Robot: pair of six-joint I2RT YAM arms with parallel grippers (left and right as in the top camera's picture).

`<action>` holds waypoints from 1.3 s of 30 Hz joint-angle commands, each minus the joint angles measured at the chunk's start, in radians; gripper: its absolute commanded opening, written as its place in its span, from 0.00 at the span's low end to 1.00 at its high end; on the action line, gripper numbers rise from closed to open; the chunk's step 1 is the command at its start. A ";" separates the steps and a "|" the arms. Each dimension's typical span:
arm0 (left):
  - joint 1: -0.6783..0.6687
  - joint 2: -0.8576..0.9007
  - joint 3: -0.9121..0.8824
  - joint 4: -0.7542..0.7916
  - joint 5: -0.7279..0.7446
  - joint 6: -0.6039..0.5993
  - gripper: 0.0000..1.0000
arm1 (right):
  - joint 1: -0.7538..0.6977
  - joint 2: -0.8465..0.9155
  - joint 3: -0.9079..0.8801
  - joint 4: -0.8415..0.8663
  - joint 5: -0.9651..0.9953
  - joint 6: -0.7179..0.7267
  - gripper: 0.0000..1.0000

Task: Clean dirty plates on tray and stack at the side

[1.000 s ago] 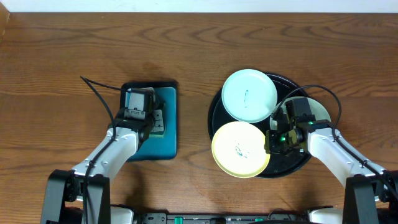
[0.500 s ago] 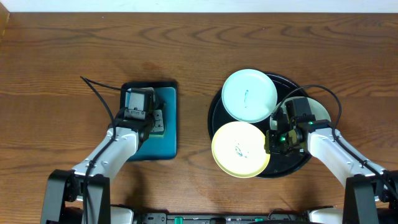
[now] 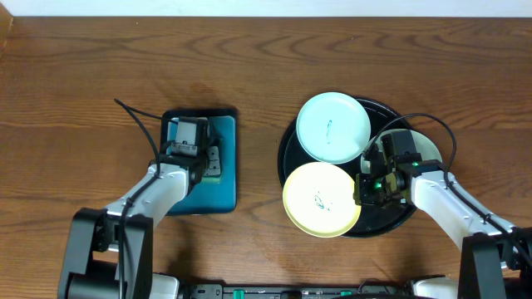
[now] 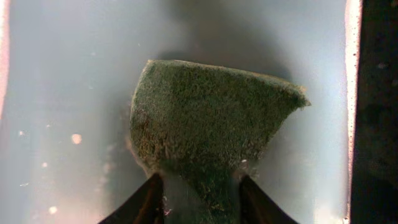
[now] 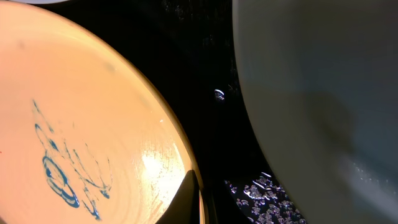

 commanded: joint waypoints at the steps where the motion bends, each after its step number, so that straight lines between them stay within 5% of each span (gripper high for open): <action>1: -0.001 0.065 -0.013 -0.010 -0.017 0.002 0.31 | 0.007 0.006 0.012 0.003 0.009 0.004 0.03; 8: -0.001 0.063 -0.013 -0.010 -0.016 0.001 0.08 | 0.007 0.006 0.012 0.003 0.009 0.004 0.03; 19: 0.000 -0.061 -0.013 -0.022 0.015 0.015 0.07 | 0.007 0.006 0.012 0.003 0.009 0.004 0.03; 26: 0.029 -0.190 -0.013 -0.033 0.184 0.050 0.07 | 0.007 0.006 0.012 0.003 0.009 0.004 0.03; 39: 0.034 -0.152 -0.016 -0.097 0.213 0.007 0.07 | 0.007 0.006 0.012 0.003 0.009 0.004 0.02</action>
